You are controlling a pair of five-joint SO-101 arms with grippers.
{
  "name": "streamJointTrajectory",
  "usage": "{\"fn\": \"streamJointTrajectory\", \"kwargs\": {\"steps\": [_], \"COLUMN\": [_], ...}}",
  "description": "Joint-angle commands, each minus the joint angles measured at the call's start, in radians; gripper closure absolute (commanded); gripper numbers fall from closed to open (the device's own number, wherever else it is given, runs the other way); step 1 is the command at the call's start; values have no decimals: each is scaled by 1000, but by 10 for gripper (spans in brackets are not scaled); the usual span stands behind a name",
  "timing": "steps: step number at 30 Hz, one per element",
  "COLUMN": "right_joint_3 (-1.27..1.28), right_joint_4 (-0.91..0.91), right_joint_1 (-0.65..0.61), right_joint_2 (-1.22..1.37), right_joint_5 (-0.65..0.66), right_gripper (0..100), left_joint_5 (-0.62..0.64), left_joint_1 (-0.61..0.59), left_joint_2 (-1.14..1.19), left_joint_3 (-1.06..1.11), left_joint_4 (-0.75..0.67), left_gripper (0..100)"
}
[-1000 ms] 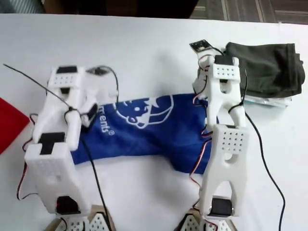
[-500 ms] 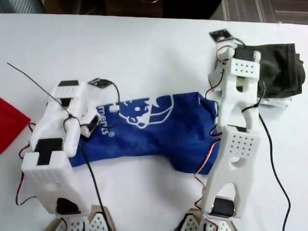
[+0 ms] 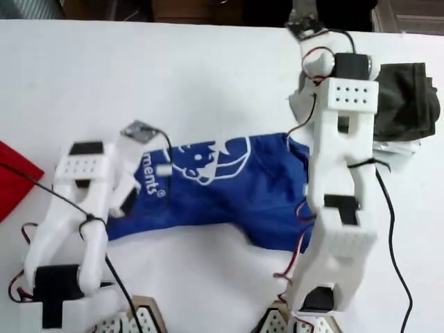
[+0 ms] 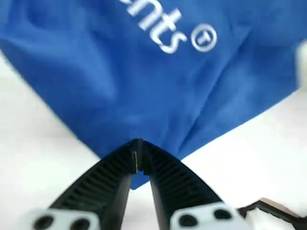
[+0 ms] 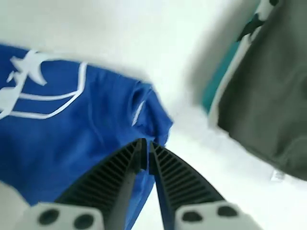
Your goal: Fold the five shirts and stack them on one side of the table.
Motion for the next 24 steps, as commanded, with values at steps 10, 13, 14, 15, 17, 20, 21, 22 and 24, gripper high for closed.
{"fn": "streamJointTrajectory", "kwargs": {"steps": [10, 13, 14, 15, 17, 20, 21, 22, 24], "right_joint_3": [1155, 1421, 1491, 1553, 1643, 1715, 1728, 1737, 1755], "right_joint_4": [-334, -443, -473, -501, -533, -542, -542, -538, -527], "right_joint_1": [-139, -150, -150, -150, -150, -150, -150, -150, -150], "right_joint_2": [-746, -865, -897, -924, -967, -997, -1000, -1000, -1000], "right_joint_5": [143, 235, 258, 278, 307, 336, 354, 373, 399], "right_gripper": [975, 974, 974, 973, 949, 861, 834, 813, 806], "left_joint_5": [-8, -8, -8, -8, -9, -9, -9, -8, -8], "left_joint_1": [-84, -115, -117, -117, -114, -114, -114, -114, -114], "left_joint_2": [98, 170, 193, 213, 229, 224, 224, 224, 226], "left_joint_3": [48, 2, -2, -7, -13, -15, -15, -15, -12], "left_joint_4": [-276, -275, -279, -276, -275, -279, -281, -281, -281], "left_gripper": [975, 975, 975, 975, 975, 975, 975, 975, 975]}}
